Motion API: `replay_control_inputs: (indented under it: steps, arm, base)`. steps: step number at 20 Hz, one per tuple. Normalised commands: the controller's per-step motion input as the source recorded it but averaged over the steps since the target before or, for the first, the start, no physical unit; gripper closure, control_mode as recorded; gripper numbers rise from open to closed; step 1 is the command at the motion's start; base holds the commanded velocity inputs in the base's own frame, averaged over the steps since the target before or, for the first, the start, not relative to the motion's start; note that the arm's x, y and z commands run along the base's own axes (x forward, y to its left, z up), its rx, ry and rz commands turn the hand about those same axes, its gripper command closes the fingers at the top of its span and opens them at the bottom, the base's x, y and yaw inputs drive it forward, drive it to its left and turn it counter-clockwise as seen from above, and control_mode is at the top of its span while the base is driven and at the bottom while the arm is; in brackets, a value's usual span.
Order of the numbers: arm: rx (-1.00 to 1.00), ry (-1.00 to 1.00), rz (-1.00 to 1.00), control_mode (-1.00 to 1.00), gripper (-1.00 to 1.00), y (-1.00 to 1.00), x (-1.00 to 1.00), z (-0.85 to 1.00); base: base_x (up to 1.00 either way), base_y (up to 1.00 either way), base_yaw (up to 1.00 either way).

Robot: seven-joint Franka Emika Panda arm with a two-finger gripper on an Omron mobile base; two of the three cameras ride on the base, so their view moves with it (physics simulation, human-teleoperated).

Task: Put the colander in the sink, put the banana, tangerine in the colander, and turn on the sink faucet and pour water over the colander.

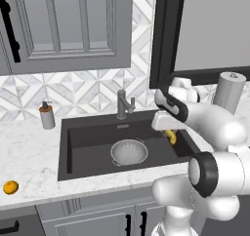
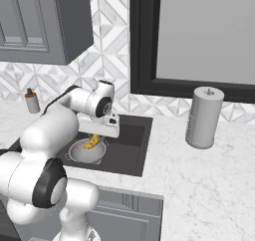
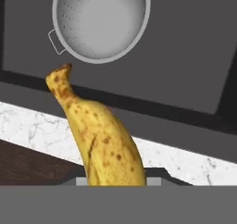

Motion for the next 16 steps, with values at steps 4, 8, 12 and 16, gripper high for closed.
replay_control_inputs:
  steps: [4, 8, 12, 16]
  arm:
    - [0.13, -0.06, 0.0, -1.0, 1.0, -0.05, 0.56, -0.32]
    - [0.11, -0.07, 0.0, -1.0, 1.0, 0.05, 0.46, -0.39]
    - [0.04, -0.11, 0.0, -1.0, 1.0, 0.15, 0.29, -0.41]
    - [0.0, -0.19, -0.01, -1.0, 1.0, 0.22, 0.23, -0.4]
  base:
    - [0.0, 0.0, 0.0]
    - [0.0, 0.0, 0.0]
    - [0.0, 0.0, 0.0]
    - [0.0, 0.0, 0.0]
